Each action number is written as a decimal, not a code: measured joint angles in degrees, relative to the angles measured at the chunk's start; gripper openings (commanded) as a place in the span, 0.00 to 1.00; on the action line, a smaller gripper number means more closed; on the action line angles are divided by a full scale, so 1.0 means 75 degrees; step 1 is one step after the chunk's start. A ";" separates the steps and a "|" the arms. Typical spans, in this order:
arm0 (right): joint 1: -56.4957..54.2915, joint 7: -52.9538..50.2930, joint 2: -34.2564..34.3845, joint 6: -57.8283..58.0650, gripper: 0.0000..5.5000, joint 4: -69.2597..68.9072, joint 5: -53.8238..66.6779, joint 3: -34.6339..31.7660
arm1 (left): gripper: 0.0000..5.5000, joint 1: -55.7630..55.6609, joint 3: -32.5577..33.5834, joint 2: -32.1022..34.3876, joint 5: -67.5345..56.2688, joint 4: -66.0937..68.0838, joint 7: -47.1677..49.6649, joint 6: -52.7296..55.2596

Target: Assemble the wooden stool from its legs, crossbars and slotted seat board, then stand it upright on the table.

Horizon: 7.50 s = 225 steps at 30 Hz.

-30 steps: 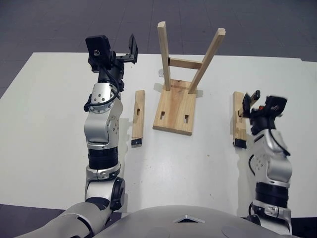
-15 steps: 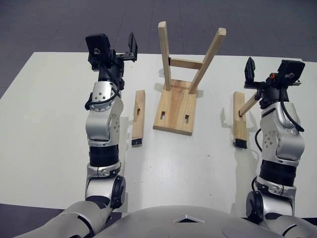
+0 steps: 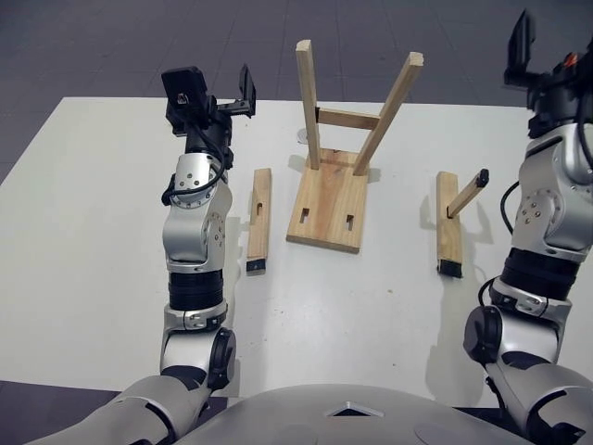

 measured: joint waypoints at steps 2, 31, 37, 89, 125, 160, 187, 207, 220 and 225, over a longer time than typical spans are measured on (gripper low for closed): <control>0.0380 -0.0031 0.0103 0.0028 0.98 -0.0006 -0.0049 0.0038 | 0.98 0.0010 -0.0004 -0.0004 0.0004 -0.0003 0.0010 0.0001; 0.2196 -0.0011 0.0905 -0.0510 0.98 -0.0683 -0.0332 0.0540 | 0.98 0.0091 0.0169 0.0013 -0.0003 0.0180 0.0191 -0.0067; 0.2831 -0.0354 0.0936 0.0422 0.98 -0.2014 -0.0347 0.0511 | 0.98 0.0149 0.0536 0.0040 -0.0001 0.0016 0.0530 -0.0096; 0.3342 0.0303 0.0166 0.6097 0.37 -0.1479 -0.0841 0.1176 | 0.98 0.0293 0.0925 -0.0124 -0.0083 0.0172 0.1324 0.2999; 0.1414 0.4531 -0.1174 0.1928 0.37 -0.3233 0.2441 0.1509 | 0.98 -0.3178 0.1779 0.0939 -1.0376 -0.0197 0.0920 0.4792; 0.2289 0.4500 -0.1167 0.0190 0.37 -0.3175 0.0781 0.2514 | 0.19 -0.2648 0.0894 0.1262 -1.0328 0.0093 0.1161 0.4478; 0.4871 0.5367 -0.2011 0.1866 0.98 -0.2110 0.0819 0.2895 | 0.19 -0.0832 0.1531 0.1859 -0.8862 -0.0946 0.1320 0.3931; 0.4758 0.3734 -0.0274 0.2389 0.98 -0.1882 0.0625 0.3694 | 0.19 0.0204 0.0068 0.1446 -0.5696 -0.1757 0.1377 0.3662; 0.4276 0.2537 0.0347 0.2488 0.98 -0.2162 0.0624 0.3092 | 0.19 0.0634 0.0044 0.0740 -0.5416 -0.2927 0.2288 0.4352; 0.4152 0.1750 0.0662 0.2547 0.98 -0.1585 0.0245 0.2873 | 0.19 0.0638 0.0160 0.0570 -0.5406 -0.3018 0.2446 0.4482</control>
